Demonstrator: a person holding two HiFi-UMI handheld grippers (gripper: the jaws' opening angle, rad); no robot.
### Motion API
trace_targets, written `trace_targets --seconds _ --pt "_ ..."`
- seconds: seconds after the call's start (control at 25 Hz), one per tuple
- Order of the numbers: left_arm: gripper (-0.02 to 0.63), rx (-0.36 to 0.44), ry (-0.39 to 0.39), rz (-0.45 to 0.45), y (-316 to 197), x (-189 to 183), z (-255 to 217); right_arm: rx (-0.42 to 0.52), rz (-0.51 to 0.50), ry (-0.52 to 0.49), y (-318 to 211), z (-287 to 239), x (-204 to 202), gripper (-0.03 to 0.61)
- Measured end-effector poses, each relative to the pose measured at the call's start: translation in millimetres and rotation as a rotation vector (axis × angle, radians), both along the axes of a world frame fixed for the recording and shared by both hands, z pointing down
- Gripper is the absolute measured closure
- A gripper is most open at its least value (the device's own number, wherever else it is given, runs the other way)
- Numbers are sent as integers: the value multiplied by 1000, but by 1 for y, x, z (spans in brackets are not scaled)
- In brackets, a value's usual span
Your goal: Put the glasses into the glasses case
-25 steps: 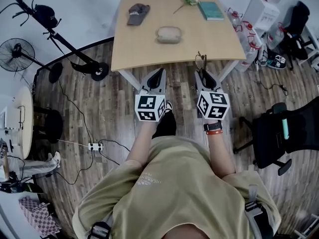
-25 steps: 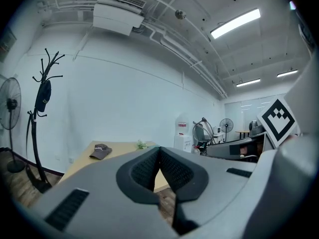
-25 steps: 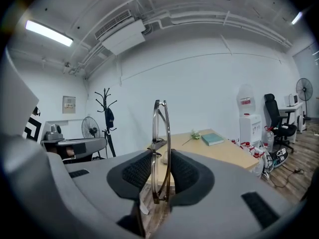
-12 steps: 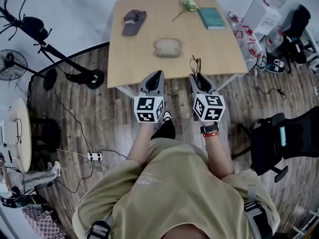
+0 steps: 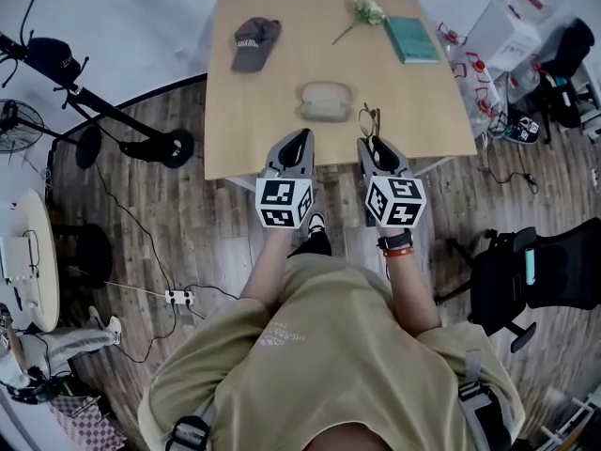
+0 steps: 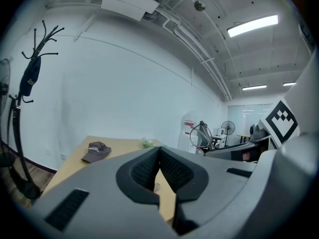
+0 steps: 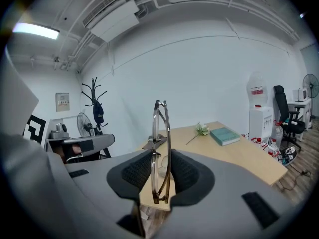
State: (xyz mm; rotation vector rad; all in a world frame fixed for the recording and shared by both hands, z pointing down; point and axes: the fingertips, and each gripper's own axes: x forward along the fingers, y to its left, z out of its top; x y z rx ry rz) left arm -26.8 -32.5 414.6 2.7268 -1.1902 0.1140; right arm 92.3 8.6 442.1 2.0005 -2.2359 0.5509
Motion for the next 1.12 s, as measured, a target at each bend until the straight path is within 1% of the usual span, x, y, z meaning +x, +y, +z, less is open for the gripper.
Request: trace_targets --seconds 0.2,0.32,0.44,0.64,0.8,1.12 --pt "591 -11 -13 -14 -45 -3 5 -8 -8 5 -43 0 1 453" --pt "591 -2 -18 -11 -72 -3 3 -24 -10 -5 -72 1 -1 448" --pt "591 16 -2 -9 -102 -2 -1 -33 -18 8 -102 1 -3 448" --pt "591 12 -14 1 -146 2 5 -43 -27 -5 -146 -1 -1 446" --pt "591 -10 -18 1 -166 2 17 -46 -64 -42 -169 0 -5 448" --pt "591 -51 -39 6 -191 4 43 -82 -58 -96 -193 31 5 448"
